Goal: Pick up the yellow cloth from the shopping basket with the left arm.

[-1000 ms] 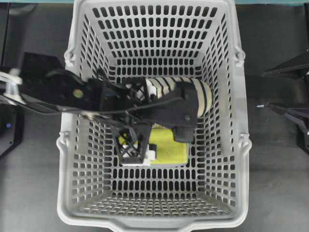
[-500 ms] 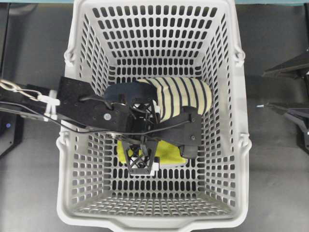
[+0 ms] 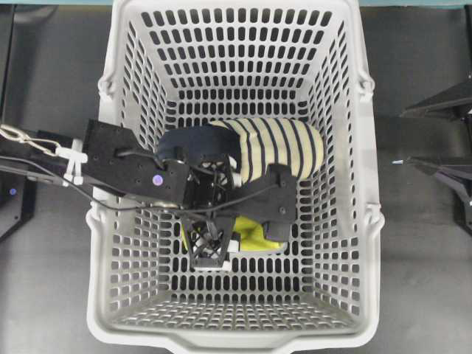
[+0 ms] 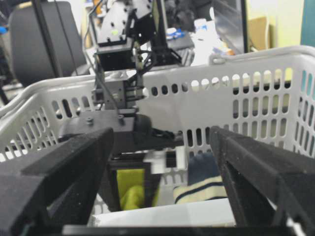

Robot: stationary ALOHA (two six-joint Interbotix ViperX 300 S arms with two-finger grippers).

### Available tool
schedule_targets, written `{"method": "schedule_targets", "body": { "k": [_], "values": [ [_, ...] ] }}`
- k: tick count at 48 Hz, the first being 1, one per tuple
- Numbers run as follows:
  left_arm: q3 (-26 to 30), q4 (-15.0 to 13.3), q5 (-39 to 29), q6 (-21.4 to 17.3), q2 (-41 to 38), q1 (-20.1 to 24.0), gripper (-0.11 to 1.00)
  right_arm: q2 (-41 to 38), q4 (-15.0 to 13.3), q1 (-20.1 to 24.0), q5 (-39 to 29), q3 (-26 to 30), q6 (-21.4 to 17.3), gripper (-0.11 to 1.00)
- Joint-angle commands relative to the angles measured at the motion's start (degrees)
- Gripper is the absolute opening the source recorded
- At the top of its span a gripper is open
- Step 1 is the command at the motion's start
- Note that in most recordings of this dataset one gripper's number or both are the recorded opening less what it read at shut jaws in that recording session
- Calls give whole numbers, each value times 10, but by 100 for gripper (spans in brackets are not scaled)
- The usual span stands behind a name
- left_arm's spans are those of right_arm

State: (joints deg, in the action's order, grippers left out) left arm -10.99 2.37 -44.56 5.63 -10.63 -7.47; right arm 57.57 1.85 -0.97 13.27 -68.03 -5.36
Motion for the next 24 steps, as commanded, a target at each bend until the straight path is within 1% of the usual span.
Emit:
{"method": "schedule_targets", "body": {
  "k": [1, 4, 5, 9, 14, 20, 24],
  "values": [
    [6, 2, -3, -2, 7, 1, 33, -3, 2, -1, 2, 4, 0, 76],
    [12, 2, -4, -3, 13, 2, 20, -3, 1, -1, 3, 4, 0, 76],
    [15, 3, -7, -3, 18, 2, 18, -3, 2, -1, 2, 4, 0, 76],
    [27, 2, -18, -4, 28, 2, 18, -3, 2, -1, 2, 4, 0, 76],
    [57, 2, -54, -4, 44, 2, 18, -3, 1, -1, 2, 3, 0, 76],
    [120, 2, -129, -4, 60, 2, 18, -3, 2, -1, 3, 3, 0, 76],
    [176, 2, -178, -4, 66, 1, 18, -3, 2, -1, 3, 3, 0, 76]
  ]
}}
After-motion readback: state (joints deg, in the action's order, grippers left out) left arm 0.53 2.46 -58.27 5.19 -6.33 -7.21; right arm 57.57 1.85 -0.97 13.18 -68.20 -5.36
